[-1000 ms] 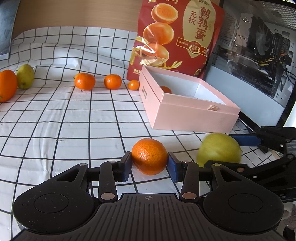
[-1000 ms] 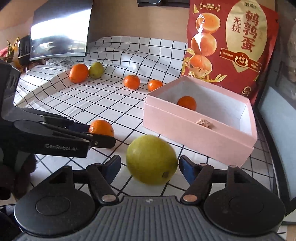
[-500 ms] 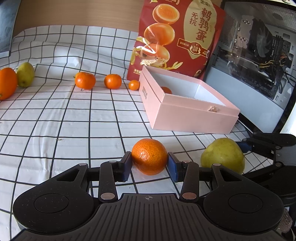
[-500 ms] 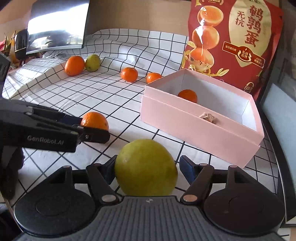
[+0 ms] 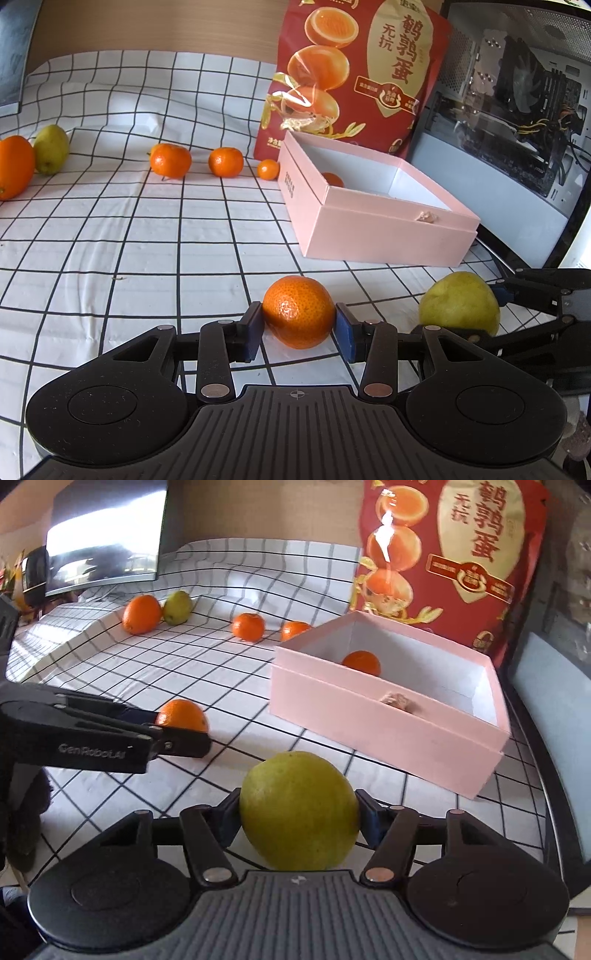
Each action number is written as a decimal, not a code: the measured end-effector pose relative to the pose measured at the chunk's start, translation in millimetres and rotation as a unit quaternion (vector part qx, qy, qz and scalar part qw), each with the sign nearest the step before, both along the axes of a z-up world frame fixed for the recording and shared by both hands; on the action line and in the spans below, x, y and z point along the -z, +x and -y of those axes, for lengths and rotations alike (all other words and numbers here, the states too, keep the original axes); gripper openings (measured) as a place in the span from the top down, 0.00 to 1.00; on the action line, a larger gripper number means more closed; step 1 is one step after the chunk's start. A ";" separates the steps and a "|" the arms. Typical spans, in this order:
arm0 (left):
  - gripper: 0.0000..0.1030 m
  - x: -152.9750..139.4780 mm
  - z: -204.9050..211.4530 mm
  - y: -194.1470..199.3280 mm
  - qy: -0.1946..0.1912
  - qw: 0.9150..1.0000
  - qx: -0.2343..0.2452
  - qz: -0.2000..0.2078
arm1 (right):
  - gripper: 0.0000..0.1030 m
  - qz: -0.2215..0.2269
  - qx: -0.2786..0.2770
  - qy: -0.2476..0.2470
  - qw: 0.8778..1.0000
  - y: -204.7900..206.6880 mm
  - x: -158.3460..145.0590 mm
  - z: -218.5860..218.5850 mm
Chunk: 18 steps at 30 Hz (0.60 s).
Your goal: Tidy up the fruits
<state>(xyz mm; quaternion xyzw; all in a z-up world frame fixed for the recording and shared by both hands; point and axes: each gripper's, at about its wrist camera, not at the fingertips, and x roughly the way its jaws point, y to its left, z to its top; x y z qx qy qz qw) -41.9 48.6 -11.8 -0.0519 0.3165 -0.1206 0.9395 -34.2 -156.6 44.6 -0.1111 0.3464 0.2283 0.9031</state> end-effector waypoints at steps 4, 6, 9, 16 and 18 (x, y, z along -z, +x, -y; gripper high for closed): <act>0.56 -0.7 -3.3 2.9 -0.021 1.000 0.000 -0.002 | 0.39 -0.011 0.021 0.013 1.000 4.9 -4.7 10.6; 0.56 -7.7 -2.8 11.8 -0.040 0.999 0.014 0.001 | 0.39 -0.006 0.030 0.019 0.999 4.7 -10.4 15.6; 0.56 -42.2 -1.3 33.8 -0.092 0.994 0.042 0.040 | 0.39 0.008 0.039 0.027 0.999 7.7 -27.7 19.4; 0.56 -123.7 39.5 147.0 -0.112 0.985 0.121 0.057 | 0.39 0.036 0.096 0.059 0.993 66.7 -84.6 23.7; 0.55 -122.7 55.8 177.4 -0.113 0.984 0.131 0.046 | 0.39 0.038 0.120 0.041 0.991 89.7 -85.2 20.8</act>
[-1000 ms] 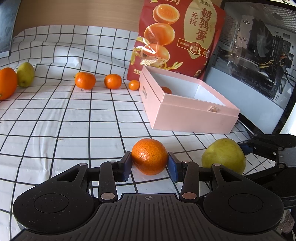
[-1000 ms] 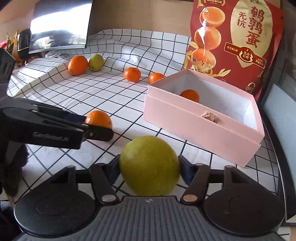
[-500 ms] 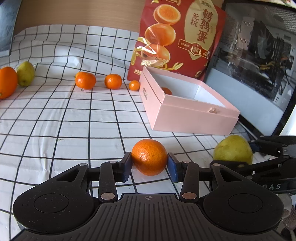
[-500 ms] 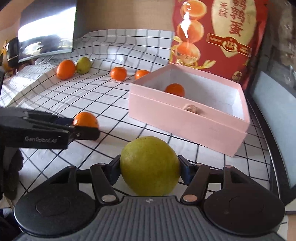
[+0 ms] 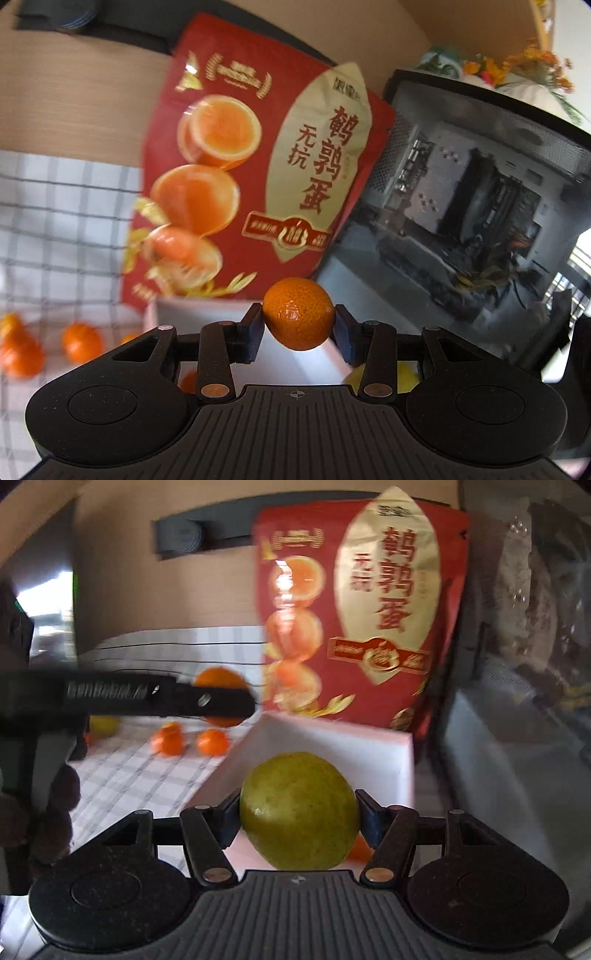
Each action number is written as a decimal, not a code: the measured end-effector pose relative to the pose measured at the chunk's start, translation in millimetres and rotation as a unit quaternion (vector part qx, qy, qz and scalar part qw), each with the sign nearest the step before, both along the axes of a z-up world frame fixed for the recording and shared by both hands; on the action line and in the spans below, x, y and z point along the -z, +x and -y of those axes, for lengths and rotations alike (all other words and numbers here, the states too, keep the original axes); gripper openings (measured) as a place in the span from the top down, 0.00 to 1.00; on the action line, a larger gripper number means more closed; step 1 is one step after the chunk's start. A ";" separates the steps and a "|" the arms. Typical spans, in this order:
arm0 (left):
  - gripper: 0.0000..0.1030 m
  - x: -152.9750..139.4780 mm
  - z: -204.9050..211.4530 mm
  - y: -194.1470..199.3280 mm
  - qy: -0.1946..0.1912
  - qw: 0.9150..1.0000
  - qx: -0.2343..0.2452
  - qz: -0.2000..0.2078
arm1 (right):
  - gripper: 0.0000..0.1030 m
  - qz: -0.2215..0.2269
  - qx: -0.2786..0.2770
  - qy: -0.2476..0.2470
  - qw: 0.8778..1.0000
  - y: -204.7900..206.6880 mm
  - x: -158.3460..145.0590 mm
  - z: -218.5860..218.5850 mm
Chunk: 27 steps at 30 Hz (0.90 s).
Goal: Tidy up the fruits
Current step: 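Open the right gripper over the box while the left gripper releases its mandarin inside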
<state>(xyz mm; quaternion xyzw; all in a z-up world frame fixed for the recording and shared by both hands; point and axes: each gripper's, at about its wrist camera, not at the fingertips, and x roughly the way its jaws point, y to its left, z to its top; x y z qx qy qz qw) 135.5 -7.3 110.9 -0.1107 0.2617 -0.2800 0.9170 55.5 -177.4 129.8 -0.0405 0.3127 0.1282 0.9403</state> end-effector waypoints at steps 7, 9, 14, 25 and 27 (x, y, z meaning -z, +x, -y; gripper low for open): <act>0.56 49.9 46.4 68.3 0.107 0.987 -0.035 -0.118 | 0.39 -0.075 0.063 -0.025 0.995 76.6 36.8 5.0; 0.55 60.2 44.5 71.2 0.091 0.987 -0.038 -0.127 | 0.39 -0.097 0.071 -0.013 0.993 87.8 47.7 11.9; 0.55 62.3 28.7 63.3 0.043 0.991 -0.046 -0.117 | 0.39 -0.105 0.068 -0.011 0.992 92.4 57.4 14.9; 0.55 37.7 -49.1 -8.9 0.059 0.990 -0.128 0.010 | 0.39 -0.167 0.073 -0.034 0.983 125.8 62.0 -7.6; 0.55 46.1 -73.1 -24.2 0.053 0.990 -0.134 0.006 | 0.38 -0.183 0.079 -0.014 0.980 128.9 62.6 -4.8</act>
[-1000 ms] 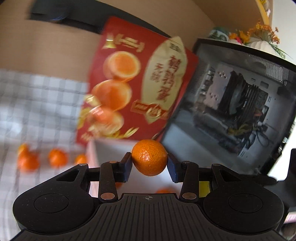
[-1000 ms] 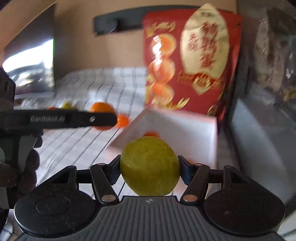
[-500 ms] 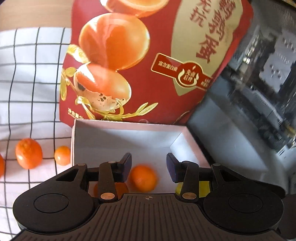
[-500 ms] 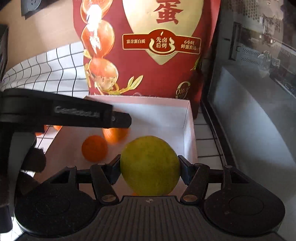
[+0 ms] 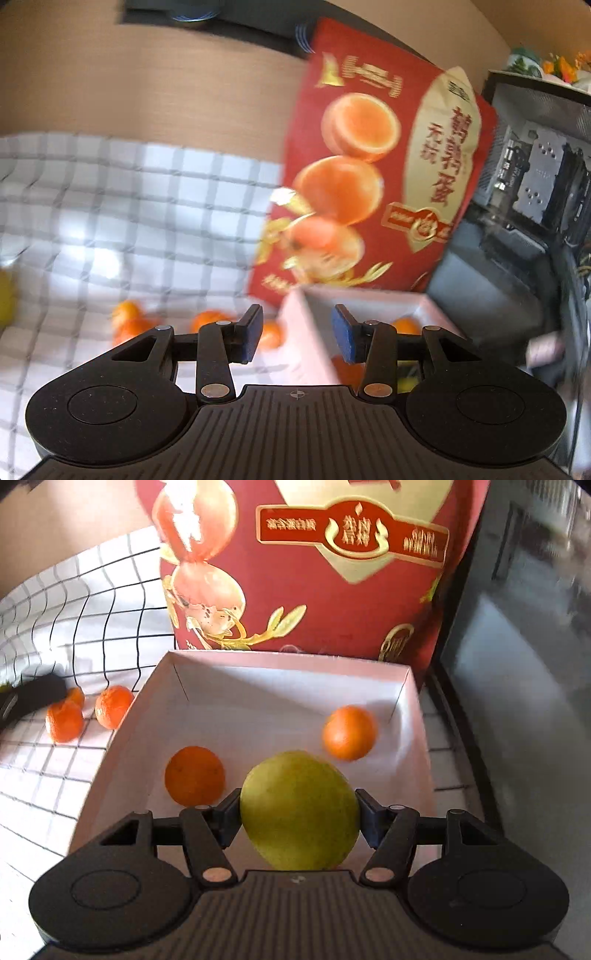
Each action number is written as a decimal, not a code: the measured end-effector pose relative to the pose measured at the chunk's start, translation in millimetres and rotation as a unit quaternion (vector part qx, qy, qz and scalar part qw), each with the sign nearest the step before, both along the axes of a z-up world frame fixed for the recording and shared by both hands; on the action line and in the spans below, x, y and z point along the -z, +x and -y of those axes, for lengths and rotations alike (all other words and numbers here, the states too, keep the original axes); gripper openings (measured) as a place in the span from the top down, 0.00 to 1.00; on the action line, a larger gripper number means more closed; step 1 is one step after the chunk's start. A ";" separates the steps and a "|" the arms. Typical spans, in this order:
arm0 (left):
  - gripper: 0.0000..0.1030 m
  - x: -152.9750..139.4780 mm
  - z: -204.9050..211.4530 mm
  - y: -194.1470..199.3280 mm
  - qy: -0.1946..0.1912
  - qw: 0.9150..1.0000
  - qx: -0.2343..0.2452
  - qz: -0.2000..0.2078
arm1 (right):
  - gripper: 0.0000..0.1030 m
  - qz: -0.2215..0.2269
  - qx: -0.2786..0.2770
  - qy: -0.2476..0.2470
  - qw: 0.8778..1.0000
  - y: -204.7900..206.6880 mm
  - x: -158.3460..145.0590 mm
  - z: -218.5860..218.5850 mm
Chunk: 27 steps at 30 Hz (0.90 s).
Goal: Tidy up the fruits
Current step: 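Open the right gripper over the box while the left gripper releases its mandarin inside, then grasp a mandarin on the table with the right gripper while the left grasps another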
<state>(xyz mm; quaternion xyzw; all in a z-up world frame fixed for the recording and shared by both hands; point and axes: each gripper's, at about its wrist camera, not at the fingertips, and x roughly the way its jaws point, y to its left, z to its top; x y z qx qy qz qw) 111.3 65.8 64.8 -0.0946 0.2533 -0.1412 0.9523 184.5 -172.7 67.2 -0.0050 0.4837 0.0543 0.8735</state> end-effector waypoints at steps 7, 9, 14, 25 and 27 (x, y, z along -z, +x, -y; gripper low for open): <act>0.56 42.3 -84.5 -39.4 -0.099 0.993 -0.062 -0.009 | 0.32 0.103 -0.009 -0.100 0.990 -17.9 -39.6 -33.8; 0.56 47.8 -102.3 -39.5 -0.125 0.989 -0.080 -0.012 | 0.31 0.135 -0.033 -0.103 0.985 -23.6 -56.8 -55.3; 0.56 41.2 -117.1 -45.6 -0.099 0.983 -0.156 0.015 | 0.29 0.125 -0.101 0.016 0.987 -24.1 -75.6 -108.5; 0.56 36.1 -152.8 -57.8 -0.147 0.962 -0.229 0.026 | 0.42 0.049 -0.135 0.017 0.989 14.4 -12.1 -206.3; 0.56 35.5 -151.1 -56.9 -0.140 0.961 -0.237 0.031 | 0.42 0.042 -0.141 0.027 0.989 19.5 -5.3 -216.8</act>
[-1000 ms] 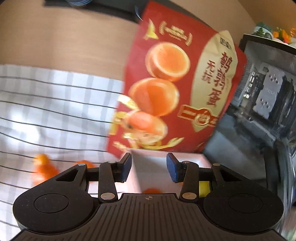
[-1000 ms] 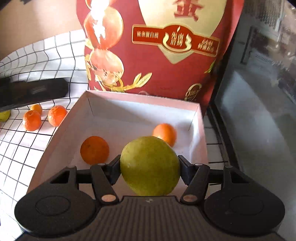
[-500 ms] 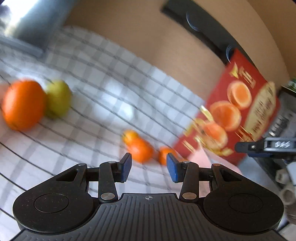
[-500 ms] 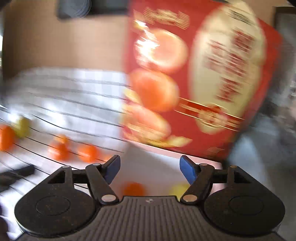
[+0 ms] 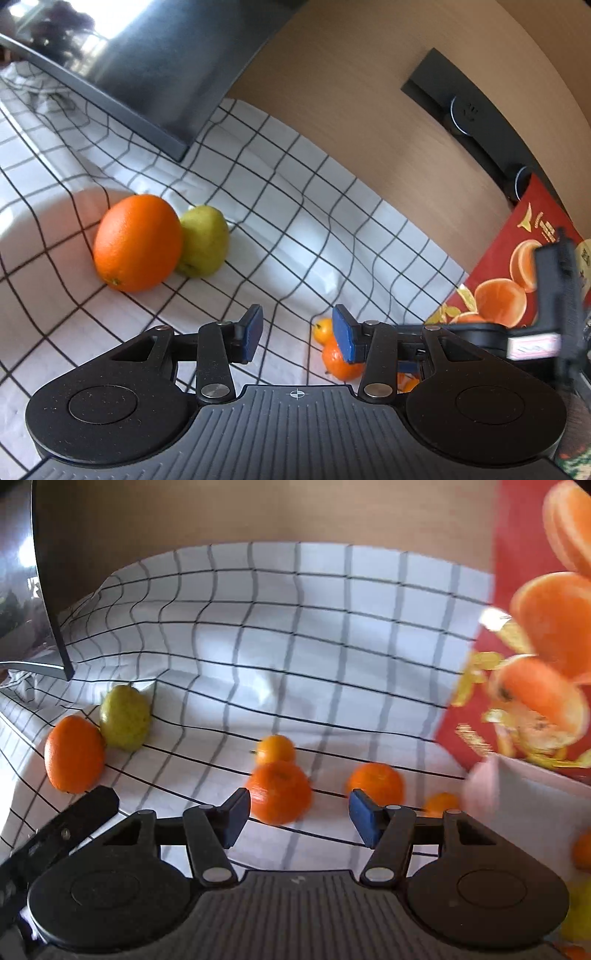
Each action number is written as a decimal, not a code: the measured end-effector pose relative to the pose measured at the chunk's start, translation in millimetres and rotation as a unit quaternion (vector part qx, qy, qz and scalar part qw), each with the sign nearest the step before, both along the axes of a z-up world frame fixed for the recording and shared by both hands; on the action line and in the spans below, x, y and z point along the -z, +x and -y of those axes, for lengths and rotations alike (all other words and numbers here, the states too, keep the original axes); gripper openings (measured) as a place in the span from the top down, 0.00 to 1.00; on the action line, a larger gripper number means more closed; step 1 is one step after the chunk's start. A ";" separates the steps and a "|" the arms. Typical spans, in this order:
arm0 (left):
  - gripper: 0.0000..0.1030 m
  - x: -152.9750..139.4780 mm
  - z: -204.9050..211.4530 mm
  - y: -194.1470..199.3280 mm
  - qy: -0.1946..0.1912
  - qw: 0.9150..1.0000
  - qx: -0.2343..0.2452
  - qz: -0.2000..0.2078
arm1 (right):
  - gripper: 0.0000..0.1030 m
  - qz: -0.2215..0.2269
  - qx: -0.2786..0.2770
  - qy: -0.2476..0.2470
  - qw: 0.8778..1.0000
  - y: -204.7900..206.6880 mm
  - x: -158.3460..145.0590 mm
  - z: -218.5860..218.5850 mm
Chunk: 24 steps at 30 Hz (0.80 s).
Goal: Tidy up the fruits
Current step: 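Grasp a mandarin on the table with the right gripper while the left grasps another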
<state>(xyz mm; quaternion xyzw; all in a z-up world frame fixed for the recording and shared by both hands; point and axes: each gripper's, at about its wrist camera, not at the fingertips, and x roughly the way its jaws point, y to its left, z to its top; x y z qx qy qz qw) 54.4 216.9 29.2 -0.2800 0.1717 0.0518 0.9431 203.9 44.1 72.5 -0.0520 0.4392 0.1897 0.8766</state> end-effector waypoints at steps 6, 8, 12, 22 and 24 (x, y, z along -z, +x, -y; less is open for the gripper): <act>0.56 -6.7 -1.6 -10.4 0.015 0.999 -0.033 0.026 | 0.42 0.011 0.035 0.020 0.999 29.8 10.3 -21.7; 0.56 -8.6 -4.1 -12.6 0.009 0.999 -0.039 0.033 | 0.42 0.011 0.036 0.011 0.999 40.6 14.7 -31.0; 0.56 -9.2 -6.4 -13.6 -0.005 0.999 -0.033 0.037 | 0.42 0.008 0.017 -0.032 0.999 53.0 29.3 -54.5; 0.56 -2.5 1.5 -6.4 0.006 1.000 0.008 0.014 | 0.64 0.052 -0.007 -0.045 0.998 27.0 2.0 -58.0; 0.56 1.0 5.3 -1.0 0.007 0.999 0.034 0.003 | 0.64 0.056 -0.019 -0.018 0.998 6.5 -20.6 -36.8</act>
